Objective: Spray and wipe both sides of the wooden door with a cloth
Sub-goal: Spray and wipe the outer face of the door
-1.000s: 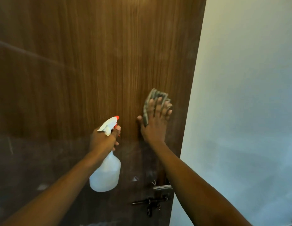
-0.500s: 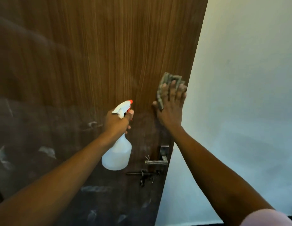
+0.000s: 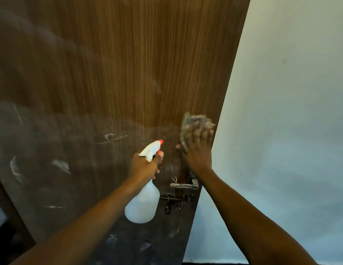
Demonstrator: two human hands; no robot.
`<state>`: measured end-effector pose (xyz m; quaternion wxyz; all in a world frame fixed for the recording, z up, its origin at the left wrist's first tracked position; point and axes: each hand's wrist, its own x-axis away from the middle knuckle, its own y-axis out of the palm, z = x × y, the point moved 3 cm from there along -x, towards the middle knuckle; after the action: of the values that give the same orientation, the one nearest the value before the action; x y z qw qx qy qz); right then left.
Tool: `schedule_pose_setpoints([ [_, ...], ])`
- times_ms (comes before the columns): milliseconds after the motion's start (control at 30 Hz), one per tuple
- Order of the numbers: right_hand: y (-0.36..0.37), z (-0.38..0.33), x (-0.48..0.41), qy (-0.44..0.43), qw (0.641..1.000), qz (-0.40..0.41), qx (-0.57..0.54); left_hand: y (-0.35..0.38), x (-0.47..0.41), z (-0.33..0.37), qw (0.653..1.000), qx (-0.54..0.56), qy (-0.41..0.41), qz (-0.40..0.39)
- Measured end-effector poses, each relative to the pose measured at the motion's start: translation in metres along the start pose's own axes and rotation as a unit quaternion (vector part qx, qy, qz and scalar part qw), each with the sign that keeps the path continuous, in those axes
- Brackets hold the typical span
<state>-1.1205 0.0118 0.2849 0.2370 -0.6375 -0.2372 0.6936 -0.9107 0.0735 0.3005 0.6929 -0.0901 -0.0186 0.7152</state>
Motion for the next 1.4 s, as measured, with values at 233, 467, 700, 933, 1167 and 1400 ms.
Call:
schedule_pose_setpoints([
  [233, 0.021, 0.036, 0.056, -0.136, 0.988, -0.031, 0.07, -0.008, 0.016, -0.021, 0.998, 0.032, -0.044, 0.013],
  [467, 0.003, -0.049, -0.02, -0.014, 1.0, -0.01, -0.018, -0.04, 0.011, -0.019, 0.997, 0.031, -0.028, 0.069],
  [700, 0.031, -0.016, 0.051, -0.12, 0.992, -0.01, 0.022, -0.057, 0.011, -0.028, 0.994, 0.017, -0.041, 0.097],
  [933, 0.006, -0.086, -0.018, -0.026, 0.999, 0.025, -0.017, -0.076, 0.009, -0.029, 0.991, 0.039, -0.039, 0.122],
  [1167, 0.048, -0.089, 0.03, -0.27, 0.962, 0.014, 0.05, -0.135, 0.005, -0.055, 0.985, 0.052, -0.066, 0.152],
  [1400, 0.019, -0.177, -0.038, 0.002, 0.997, 0.048, -0.054, -0.194, -0.014, -0.068, 0.984, 0.053, -0.064, 0.155],
])
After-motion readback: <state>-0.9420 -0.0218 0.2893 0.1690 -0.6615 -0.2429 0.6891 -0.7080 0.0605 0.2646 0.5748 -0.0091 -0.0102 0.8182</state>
